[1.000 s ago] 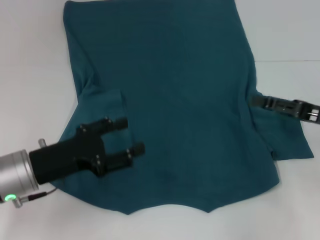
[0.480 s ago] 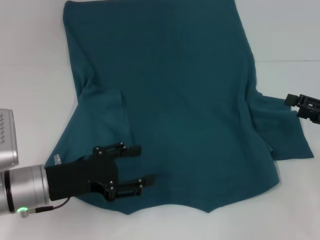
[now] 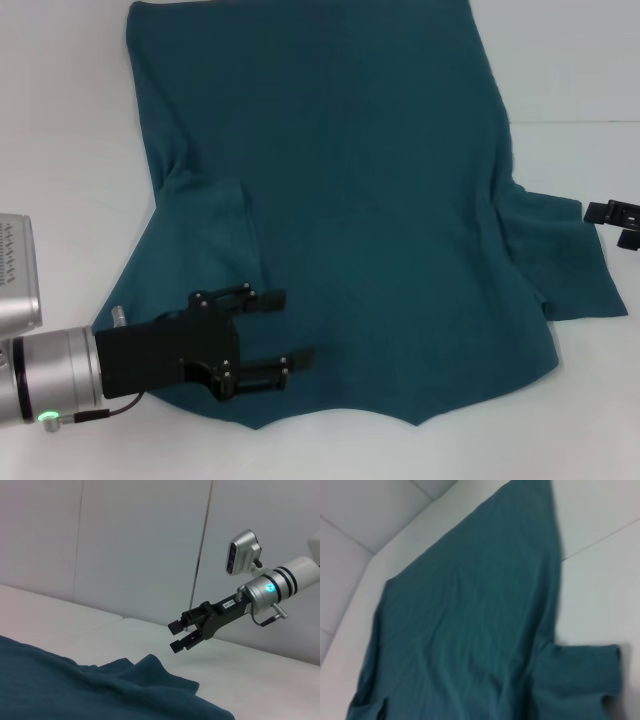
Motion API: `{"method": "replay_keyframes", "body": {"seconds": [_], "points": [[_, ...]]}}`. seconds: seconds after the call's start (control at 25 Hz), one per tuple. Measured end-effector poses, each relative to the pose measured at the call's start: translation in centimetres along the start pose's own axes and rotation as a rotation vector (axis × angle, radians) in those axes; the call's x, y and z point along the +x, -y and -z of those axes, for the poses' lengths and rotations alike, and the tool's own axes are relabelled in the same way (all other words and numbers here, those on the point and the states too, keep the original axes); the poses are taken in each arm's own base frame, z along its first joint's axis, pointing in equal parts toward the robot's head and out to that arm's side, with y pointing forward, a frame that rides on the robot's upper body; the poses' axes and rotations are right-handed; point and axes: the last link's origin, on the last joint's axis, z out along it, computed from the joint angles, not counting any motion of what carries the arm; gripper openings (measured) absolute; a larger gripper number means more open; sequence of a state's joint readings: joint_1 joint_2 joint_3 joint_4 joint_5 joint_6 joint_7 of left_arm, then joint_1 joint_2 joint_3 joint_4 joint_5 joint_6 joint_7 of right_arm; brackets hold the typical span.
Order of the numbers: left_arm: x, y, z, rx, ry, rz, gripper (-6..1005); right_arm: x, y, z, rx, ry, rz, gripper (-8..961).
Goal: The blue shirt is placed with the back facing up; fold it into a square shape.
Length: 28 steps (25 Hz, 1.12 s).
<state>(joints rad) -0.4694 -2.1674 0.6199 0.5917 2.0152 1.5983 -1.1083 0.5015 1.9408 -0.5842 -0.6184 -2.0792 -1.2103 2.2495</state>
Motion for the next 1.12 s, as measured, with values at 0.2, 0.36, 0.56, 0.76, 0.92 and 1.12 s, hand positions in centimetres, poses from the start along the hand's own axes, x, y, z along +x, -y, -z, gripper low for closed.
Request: {"method": "replay_keyframes", "body": {"seconds": [0.2,0.36,0.56,0.76,0.92,1.12], "points": [[0.0,0.0,0.0,0.003,0.003,0.000,794,-0.1,0.5,-0.4,0.043,0.026,-0.003,884],[0.0,0.1,-0.1,0.005,0.005,-0.002,795,0.2,0.6,-1.3,0.075,0.054,0.015,883],[0.0,0.2,-0.1,0.005,0.006,-0.004,795,0.6,0.4,-2.6,0.096,0.072,0.030,882],[0.1,0.2,-0.1,0.007,0.006,-0.003,794,1.0,0.5,-3.7,0.118,0.070,0.029,881],[0.1,0.3,0.0,0.011,0.006,0.004,794,1.2,0.4,-4.1,0.118,0.069,0.038,880],[0.1,0.5,0.0,0.020,0.009,0.006,794,1.5,0.1,-4.4,0.102,0.074,0.040,879]]}}
